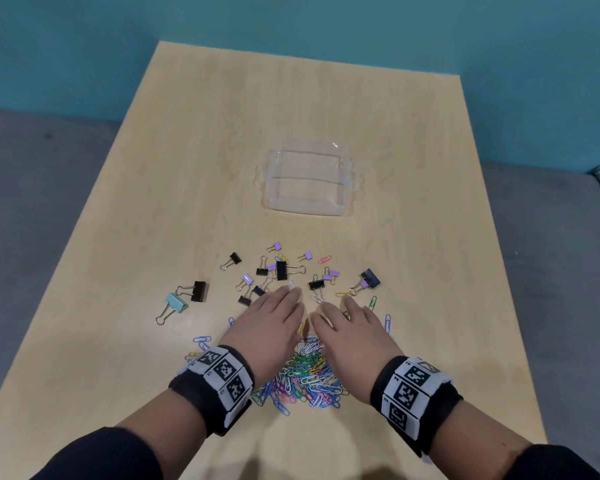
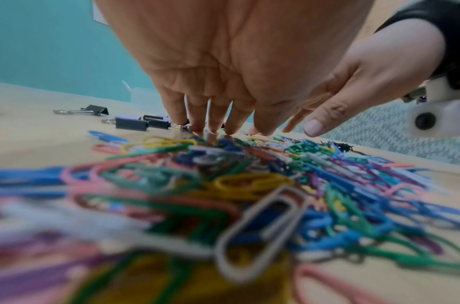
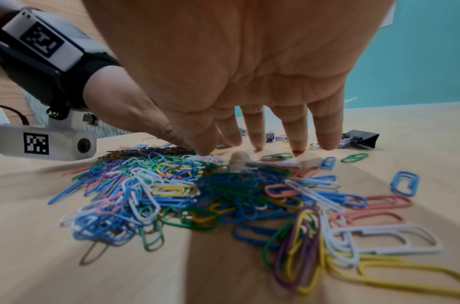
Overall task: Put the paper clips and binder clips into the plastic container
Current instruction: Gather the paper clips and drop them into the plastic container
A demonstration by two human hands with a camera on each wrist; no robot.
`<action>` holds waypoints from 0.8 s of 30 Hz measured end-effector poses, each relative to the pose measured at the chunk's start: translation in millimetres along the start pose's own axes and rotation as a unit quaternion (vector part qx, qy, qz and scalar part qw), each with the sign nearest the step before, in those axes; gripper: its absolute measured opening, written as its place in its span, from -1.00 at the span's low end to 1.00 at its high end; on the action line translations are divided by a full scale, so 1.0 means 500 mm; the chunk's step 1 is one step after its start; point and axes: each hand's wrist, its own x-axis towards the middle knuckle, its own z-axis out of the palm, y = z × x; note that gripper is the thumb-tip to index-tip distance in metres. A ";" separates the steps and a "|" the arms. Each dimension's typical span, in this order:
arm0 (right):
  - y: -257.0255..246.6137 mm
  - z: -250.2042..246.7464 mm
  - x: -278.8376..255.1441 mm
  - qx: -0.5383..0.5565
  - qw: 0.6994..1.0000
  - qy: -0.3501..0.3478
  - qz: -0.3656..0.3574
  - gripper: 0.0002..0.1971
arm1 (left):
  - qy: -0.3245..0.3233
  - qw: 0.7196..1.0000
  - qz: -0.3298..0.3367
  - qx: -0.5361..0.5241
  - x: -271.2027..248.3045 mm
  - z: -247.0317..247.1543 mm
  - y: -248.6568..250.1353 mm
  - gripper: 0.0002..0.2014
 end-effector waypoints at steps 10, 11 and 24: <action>0.002 -0.003 -0.008 -0.021 0.999 -0.006 -0.038 -0.25 | 0.043 0.998 0.038 -0.006 0.002 -0.013 0.012 -0.45; 0.002 -0.005 -0.008 -0.023 0.999 -0.005 -0.042 -0.25 | 0.041 0.998 0.042 -0.007 0.012 -0.016 0.013 -0.41; 0.003 -0.028 0.001 -0.023 0.997 -0.053 -0.045 -0.23 | -0.010 0.998 0.018 -0.063 0.002 -0.010 -0.016 -0.57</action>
